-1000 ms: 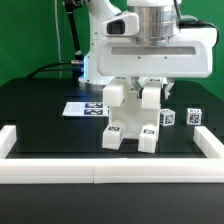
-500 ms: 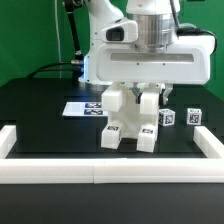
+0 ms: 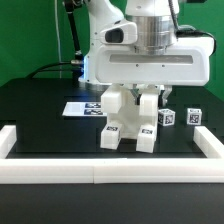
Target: Assemble chair
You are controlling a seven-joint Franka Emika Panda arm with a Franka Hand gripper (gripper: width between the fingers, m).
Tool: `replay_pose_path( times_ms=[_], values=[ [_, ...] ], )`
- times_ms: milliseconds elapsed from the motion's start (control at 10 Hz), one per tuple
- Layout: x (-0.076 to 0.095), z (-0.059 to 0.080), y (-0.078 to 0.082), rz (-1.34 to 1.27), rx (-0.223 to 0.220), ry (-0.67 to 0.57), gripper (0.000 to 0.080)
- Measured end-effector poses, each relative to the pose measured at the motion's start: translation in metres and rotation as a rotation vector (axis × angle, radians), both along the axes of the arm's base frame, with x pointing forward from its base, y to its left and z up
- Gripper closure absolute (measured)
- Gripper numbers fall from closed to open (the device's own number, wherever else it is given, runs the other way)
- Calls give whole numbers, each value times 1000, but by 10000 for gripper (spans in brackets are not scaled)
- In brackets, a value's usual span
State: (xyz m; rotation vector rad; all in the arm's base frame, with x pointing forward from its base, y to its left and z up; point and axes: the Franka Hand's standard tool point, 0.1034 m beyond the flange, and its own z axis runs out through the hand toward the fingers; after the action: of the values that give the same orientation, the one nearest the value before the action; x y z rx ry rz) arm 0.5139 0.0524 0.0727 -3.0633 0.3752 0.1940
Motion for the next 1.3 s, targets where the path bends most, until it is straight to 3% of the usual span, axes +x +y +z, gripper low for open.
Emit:
replay_pose_path(
  times_ms=[600, 1200, 1300],
  values=[
    [22, 1, -6, 42, 3, -25, 509],
    [25, 0, -7, 69, 4, -32, 509],
    [25, 0, -7, 69, 4, -32, 353]
  ],
)
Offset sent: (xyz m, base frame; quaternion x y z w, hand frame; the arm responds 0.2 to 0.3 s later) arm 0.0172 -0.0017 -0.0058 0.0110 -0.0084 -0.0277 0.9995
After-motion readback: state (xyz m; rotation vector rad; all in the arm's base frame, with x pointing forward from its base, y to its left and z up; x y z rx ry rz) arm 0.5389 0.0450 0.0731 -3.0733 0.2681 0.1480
